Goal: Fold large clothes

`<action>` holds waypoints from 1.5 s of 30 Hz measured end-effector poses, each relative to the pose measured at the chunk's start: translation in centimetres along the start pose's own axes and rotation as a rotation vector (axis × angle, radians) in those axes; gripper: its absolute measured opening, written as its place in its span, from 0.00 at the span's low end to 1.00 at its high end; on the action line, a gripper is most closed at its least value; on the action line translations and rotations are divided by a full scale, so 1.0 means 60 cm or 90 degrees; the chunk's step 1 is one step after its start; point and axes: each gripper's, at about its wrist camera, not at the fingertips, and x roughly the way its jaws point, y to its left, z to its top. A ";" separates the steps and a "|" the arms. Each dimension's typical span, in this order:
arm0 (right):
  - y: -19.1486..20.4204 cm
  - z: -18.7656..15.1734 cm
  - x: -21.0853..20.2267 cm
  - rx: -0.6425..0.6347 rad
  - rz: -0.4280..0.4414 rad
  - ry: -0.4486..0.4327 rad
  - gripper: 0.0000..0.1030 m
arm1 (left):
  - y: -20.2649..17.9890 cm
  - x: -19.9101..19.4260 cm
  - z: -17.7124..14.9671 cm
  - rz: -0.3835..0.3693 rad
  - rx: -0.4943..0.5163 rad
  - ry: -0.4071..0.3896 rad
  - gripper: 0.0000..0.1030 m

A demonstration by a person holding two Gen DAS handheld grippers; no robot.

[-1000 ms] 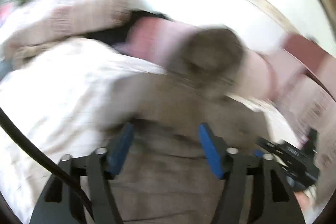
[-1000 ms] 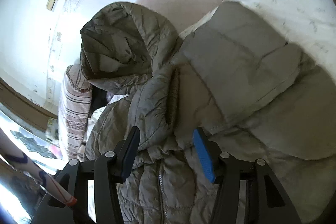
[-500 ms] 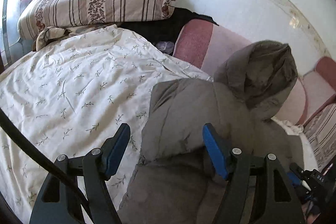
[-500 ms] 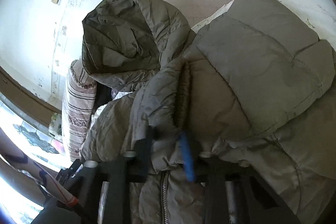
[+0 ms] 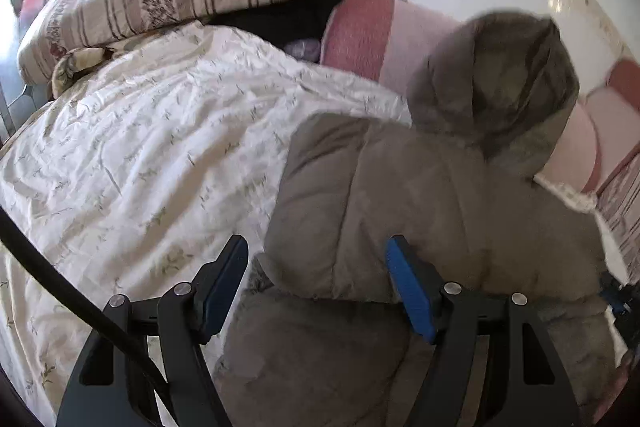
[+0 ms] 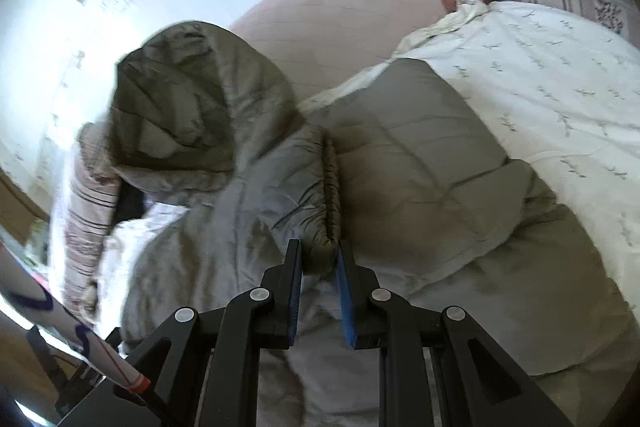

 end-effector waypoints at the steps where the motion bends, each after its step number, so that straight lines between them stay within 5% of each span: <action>1: -0.002 -0.001 0.005 -0.002 -0.013 0.006 0.18 | -0.002 0.006 -0.004 0.004 0.007 0.008 0.69; 12: -0.020 -0.009 0.031 0.002 -0.058 0.044 0.19 | -0.003 0.025 -0.016 0.025 0.024 0.041 0.76; 17: -0.010 0.000 0.001 0.000 -0.078 0.028 0.24 | -0.011 -0.016 -0.005 0.034 0.030 -0.025 0.76; 23: 0.037 0.006 -0.051 -0.084 -0.117 -0.070 0.24 | -0.039 -0.046 -0.004 0.015 0.058 -0.078 0.76; 26: 0.059 -0.006 -0.036 -0.132 -0.081 -0.057 0.24 | -0.056 -0.027 -0.013 0.019 0.085 -0.054 0.77; 35: 0.058 -0.036 0.038 -0.200 -0.141 0.028 0.24 | -0.055 0.020 -0.032 0.044 0.086 0.017 0.84; 43: 0.058 -0.029 0.027 -0.189 -0.144 0.035 0.27 | -0.061 -0.001 -0.032 0.050 0.096 -0.022 0.84; 45: 0.071 -0.025 0.007 -0.198 -0.143 0.011 0.37 | -0.066 -0.015 -0.029 0.047 0.101 -0.042 0.84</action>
